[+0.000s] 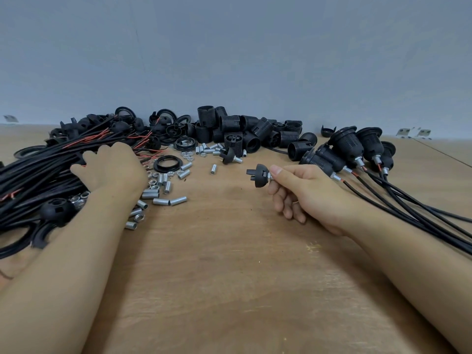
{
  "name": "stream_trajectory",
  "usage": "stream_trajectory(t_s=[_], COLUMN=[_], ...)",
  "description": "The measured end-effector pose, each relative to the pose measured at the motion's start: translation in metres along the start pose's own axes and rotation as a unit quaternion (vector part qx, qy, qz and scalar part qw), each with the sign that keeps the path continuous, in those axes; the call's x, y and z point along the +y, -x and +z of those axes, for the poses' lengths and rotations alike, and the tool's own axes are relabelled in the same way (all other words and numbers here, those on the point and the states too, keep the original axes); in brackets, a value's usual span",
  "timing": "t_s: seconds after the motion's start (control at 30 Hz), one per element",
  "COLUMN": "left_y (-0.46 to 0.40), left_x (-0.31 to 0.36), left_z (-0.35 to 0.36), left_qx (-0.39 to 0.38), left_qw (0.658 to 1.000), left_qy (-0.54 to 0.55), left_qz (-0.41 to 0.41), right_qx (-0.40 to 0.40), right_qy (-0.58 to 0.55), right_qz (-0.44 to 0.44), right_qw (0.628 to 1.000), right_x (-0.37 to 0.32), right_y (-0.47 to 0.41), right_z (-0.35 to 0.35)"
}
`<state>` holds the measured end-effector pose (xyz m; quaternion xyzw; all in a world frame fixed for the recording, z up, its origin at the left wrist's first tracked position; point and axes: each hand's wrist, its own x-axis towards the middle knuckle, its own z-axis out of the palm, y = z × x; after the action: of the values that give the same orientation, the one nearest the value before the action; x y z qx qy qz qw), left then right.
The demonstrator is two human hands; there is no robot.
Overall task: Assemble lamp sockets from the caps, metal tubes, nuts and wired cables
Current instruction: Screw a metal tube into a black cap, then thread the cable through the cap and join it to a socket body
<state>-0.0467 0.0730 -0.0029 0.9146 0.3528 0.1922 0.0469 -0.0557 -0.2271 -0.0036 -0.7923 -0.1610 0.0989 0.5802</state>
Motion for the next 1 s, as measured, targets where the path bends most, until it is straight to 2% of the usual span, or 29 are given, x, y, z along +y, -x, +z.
stream_trajectory(t_s=[0.07,0.17,0.33,0.43,0.6,0.7,0.8,0.9,1.0], left_y=[0.0,0.004,0.021,0.032,0.054,0.069,0.081,0.085,0.087], left_x=[0.001,0.007,0.026,0.036,0.049,0.058,0.064,0.068,0.066], left_z=[-0.004,-0.01,-0.004,-0.003,-0.011,-0.012,-0.01,-0.008,-0.009], left_qx=[0.044,0.147,0.146,0.172,0.217,0.247,0.241,0.232,0.123], left_qw=[0.999,0.98,0.953,0.931,0.855,0.806,0.761,0.728,0.727], left_qy=[0.022,0.097,0.183,0.215,0.282,0.28,0.268,0.318,0.388], left_qz=[0.016,0.089,0.19,0.241,0.376,0.46,0.54,0.561,0.553], right_qx=[-0.001,-0.005,-0.005,0.003,0.042,0.019,-0.001,0.012,0.03], right_qy=[-0.008,-0.014,-0.017,-0.021,-0.029,-0.074,-0.145,-0.254,-0.314], right_qz=[-0.001,-0.001,0.0,-0.011,-0.086,-0.146,-0.185,-0.171,-0.157], right_qw=[1.0,1.0,1.0,1.0,0.995,0.986,0.972,0.952,0.936], right_x=[0.001,0.001,0.002,0.001,-0.003,-0.007,-0.008,-0.011,-0.01], right_y=[0.0,-0.001,-0.001,0.0,0.004,0.007,0.008,0.005,0.002], right_z=[-0.001,-0.001,-0.002,-0.002,-0.001,0.0,0.0,-0.002,-0.01])
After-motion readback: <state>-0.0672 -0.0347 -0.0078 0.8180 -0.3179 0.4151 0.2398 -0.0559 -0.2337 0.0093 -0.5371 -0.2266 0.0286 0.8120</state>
